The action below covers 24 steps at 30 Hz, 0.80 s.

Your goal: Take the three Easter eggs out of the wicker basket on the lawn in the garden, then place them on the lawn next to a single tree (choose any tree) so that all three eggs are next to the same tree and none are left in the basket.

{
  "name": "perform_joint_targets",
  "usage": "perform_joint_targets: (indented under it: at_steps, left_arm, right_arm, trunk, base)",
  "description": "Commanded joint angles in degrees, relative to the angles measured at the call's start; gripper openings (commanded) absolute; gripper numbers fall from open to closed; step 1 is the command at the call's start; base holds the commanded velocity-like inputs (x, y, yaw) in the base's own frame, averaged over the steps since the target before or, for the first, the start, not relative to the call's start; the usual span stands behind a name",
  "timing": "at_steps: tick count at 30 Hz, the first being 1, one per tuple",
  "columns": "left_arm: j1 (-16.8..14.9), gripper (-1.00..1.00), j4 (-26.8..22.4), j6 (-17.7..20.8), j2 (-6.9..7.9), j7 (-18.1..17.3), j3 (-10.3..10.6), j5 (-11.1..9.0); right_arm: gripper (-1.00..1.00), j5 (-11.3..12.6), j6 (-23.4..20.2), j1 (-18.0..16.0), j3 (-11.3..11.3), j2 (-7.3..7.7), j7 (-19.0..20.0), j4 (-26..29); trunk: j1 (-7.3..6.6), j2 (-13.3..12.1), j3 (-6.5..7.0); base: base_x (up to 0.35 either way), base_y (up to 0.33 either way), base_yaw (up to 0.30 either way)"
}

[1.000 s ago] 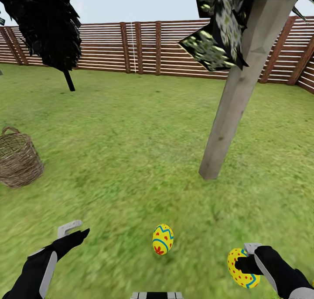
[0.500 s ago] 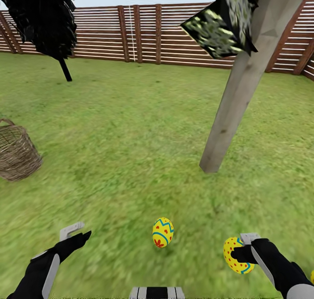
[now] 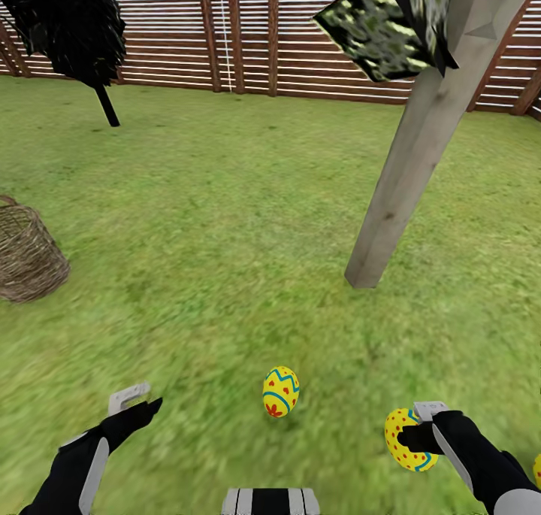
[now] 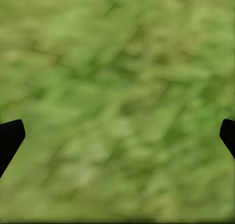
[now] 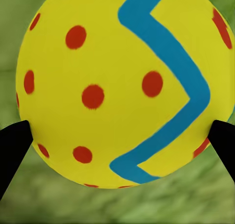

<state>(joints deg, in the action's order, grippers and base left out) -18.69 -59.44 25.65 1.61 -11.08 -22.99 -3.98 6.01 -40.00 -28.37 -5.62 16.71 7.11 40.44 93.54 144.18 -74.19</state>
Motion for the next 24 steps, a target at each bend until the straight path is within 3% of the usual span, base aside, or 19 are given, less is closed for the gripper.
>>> perform_joint_targets:
  at_steps: [1, 24]
  left_arm:
    - [-0.03, 1.00, -0.10, 0.42, -0.02, -0.20, -0.12, -0.41]
    - [-0.03, 1.00, -0.15, 0.46, -0.03, -0.40, -0.12, -0.50]
  right_arm:
    - [-1.00, 0.58, -0.25, -0.02, -0.27, 0.08, -0.19, 0.06]
    - [-1.00, 0.58, -0.25, -0.02, -0.36, 0.08, -0.17, 0.08]
  trunk:
    - [0.01, 0.04, -0.27]
    - [0.60, 0.34, -5.37]
  base:
    - [0.000, 0.000, 0.000]
    - [0.000, 0.000, 0.000]
